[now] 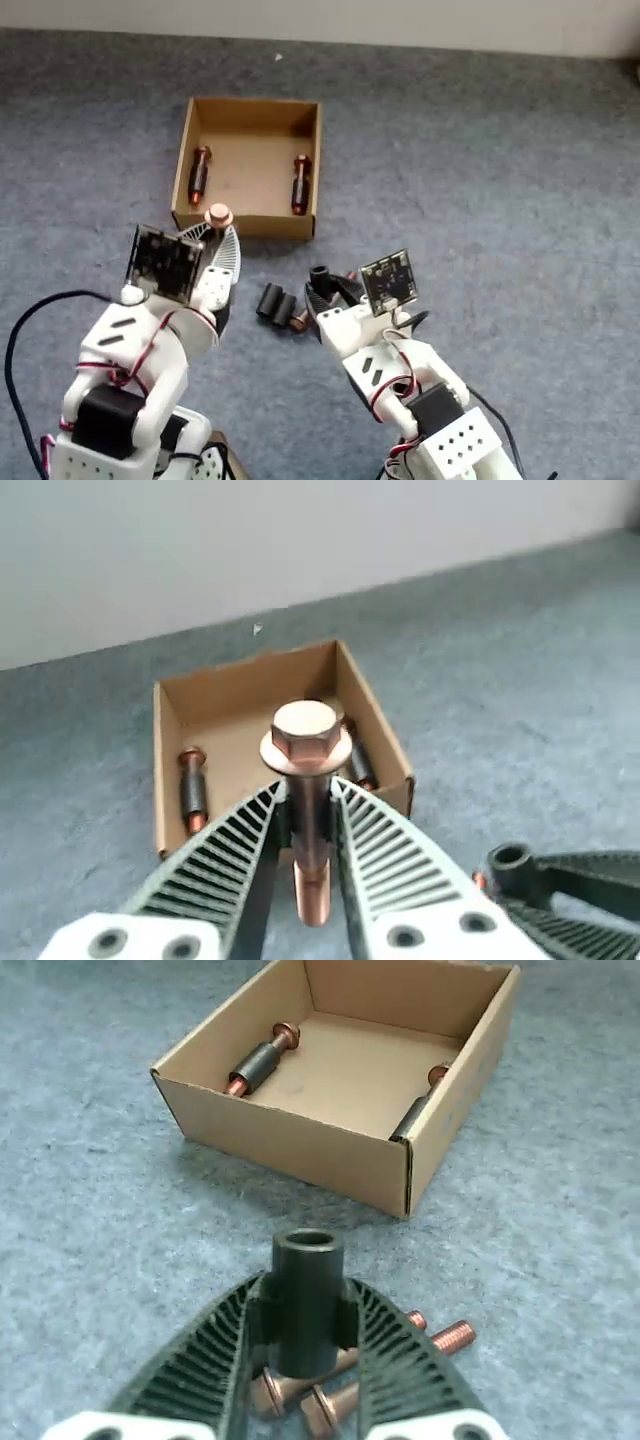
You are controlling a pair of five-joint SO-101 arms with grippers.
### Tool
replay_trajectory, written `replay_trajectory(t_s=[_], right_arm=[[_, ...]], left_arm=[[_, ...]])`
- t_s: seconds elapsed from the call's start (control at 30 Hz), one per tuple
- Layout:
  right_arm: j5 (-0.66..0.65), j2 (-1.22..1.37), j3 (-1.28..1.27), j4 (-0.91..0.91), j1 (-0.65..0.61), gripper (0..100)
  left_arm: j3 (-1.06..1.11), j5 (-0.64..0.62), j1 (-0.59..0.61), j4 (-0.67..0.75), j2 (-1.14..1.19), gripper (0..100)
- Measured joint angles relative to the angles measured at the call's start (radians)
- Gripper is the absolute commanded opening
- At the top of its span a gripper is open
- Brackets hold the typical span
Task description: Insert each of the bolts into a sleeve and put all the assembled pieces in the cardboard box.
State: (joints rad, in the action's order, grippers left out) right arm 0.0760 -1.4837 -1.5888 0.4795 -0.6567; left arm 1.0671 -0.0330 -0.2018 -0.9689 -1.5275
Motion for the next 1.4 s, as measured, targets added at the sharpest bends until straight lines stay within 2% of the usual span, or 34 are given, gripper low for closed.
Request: replay_trajectory(t_s=[0.13, 0.3, 0.47, 0.67, 0.77, 1.4], right_arm=[[-0.034, 0.0, 0.0, 0.0, -0.009, 0.5], [-0.061, 0.0, 0.0, -0.023, -0.063, 0.5], [-0.061, -0.003, -0.048, -0.166, -0.112, 0.5], [-0.19, -0.006, -0.086, -0.416, -0.155, 0.5], [-0.206, -0.006, -0.086, -0.5, -0.155, 0.5], [-0.196, -0.006, -0.087, -0.526, -0.161, 0.5]], left_arm=[[0.044, -0.081, -0.029, 0.048, -0.066, 1], [0.066, -0.095, -0.106, 0.061, -0.118, 1], [0.066, -0.1, -0.172, 0.061, -0.16, 1], [0.066, -0.101, -0.232, 0.061, -0.192, 1], [0.066, -0.103, -0.249, 0.061, -0.195, 1], [0.066, -0.103, -0.247, 0.068, -0.282, 1]])
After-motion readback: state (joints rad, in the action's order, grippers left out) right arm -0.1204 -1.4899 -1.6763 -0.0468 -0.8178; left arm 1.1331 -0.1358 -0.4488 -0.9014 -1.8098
